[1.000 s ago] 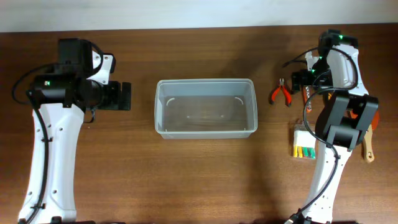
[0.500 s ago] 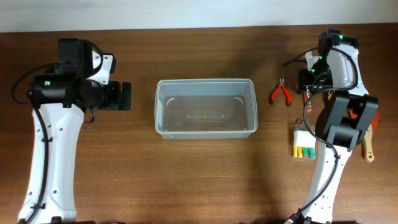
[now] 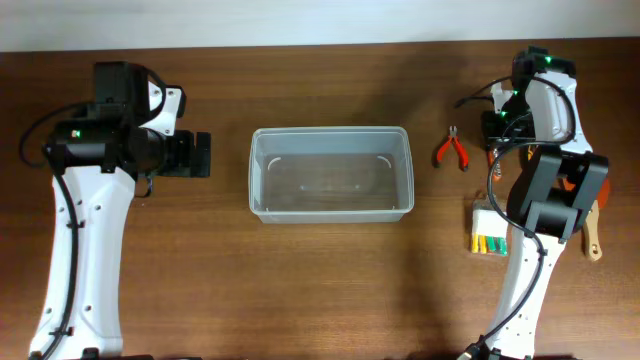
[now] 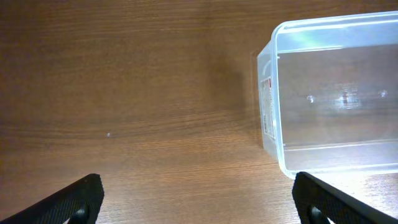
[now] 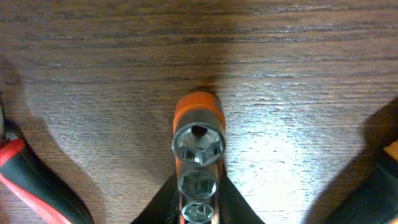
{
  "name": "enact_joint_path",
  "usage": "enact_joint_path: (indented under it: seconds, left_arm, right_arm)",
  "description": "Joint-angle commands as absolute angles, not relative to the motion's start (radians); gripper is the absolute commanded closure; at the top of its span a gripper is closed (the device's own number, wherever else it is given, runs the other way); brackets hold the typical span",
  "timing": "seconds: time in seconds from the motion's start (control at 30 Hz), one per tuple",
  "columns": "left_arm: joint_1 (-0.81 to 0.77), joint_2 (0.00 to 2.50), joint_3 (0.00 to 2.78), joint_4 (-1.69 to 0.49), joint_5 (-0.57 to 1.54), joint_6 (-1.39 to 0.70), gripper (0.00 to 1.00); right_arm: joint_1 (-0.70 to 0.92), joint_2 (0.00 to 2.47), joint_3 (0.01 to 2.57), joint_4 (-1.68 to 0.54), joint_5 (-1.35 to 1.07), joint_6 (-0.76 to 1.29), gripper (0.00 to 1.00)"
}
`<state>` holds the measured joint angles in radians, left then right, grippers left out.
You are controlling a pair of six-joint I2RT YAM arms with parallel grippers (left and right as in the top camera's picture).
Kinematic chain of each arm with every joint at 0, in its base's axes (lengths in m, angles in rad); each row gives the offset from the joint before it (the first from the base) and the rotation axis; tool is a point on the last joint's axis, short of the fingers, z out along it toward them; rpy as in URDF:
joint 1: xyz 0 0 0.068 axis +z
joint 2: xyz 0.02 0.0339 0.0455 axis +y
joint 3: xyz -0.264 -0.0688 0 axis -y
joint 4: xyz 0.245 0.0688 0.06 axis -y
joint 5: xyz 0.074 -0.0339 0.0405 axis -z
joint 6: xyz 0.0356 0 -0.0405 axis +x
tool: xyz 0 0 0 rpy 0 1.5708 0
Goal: Pack container
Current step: 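Lower the right gripper and close it on the socket rail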
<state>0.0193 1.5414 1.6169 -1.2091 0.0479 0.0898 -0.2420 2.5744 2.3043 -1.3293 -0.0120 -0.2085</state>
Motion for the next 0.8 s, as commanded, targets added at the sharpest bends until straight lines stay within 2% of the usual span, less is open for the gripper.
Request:
enact_joint_path:
  seconds: [0.0,0.47,0.77]
  left_arm:
    - [0.022,1.543,1.635,-1.209,0.044,0.092,0.01]
    - [0.022,1.543,1.635,-1.209,0.044,0.092,0.01]
    - [0.022,1.543,1.635,-1.209,0.044,0.092,0.01]
  right_arm:
    - [-0.236,2.596,2.298,-1.331,-0.007,-0.2,0.84]
    - [-0.236,2.593,2.365,-1.411,-0.02,-0.201,0.88]
    - [-0.222,2.589,2.617,-1.526,-0.125,-0.201,0.87]
